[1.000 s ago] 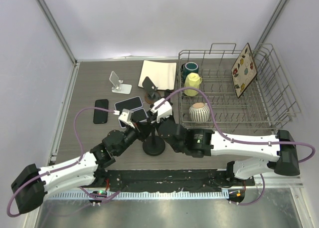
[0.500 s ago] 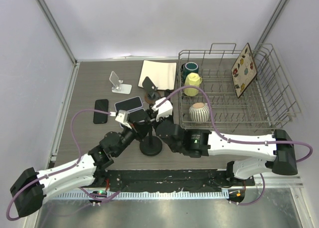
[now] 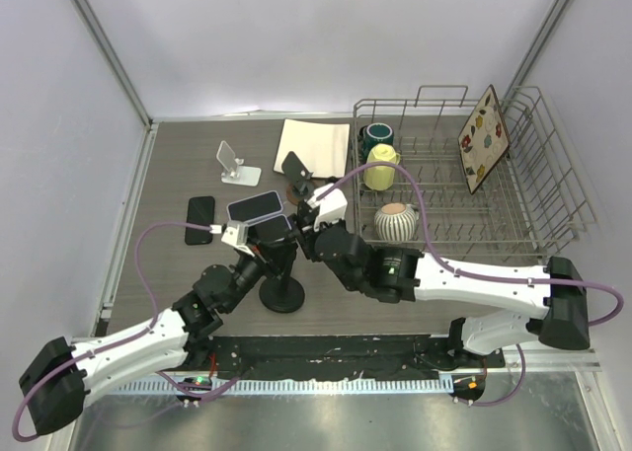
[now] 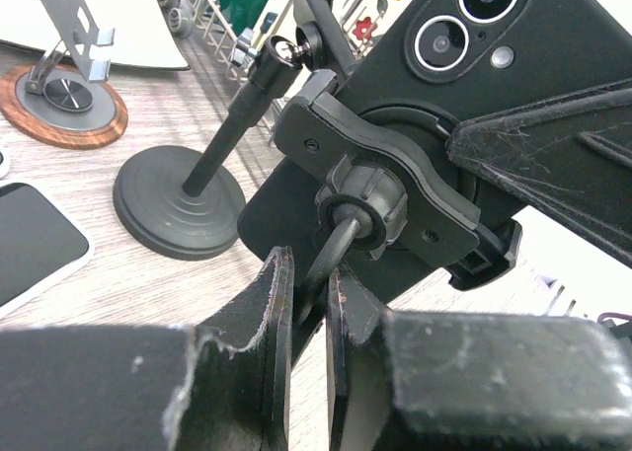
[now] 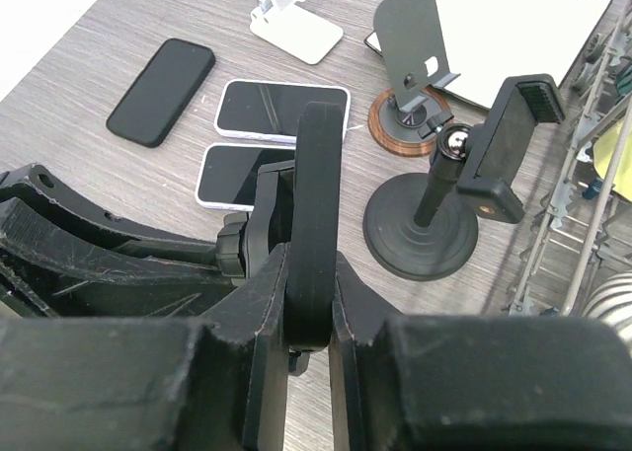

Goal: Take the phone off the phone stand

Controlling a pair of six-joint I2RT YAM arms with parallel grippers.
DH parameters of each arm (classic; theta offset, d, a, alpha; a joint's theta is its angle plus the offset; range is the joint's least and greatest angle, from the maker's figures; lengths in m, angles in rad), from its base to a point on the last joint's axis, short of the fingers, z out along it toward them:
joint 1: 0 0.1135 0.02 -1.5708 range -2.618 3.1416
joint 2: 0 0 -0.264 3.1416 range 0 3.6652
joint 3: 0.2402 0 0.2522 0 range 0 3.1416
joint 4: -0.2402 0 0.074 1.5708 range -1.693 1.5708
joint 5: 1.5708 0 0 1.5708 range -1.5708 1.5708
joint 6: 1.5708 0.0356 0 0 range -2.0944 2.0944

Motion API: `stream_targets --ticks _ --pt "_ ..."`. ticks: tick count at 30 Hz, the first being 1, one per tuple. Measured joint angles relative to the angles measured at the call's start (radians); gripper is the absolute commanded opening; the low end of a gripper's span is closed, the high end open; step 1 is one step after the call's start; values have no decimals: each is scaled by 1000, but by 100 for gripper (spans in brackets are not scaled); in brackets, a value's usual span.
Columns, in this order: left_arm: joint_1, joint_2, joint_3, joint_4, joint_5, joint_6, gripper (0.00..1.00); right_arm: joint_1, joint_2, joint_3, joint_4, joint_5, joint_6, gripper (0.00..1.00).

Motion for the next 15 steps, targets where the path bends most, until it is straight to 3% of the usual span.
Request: stream_targets --ticks 12,15 --pt "29 50 -30 128 97 124 0 -42 -22 -13 18 -140 -110 1" --pt "37 84 -31 172 130 166 20 -42 -26 -13 18 -145 -154 1"
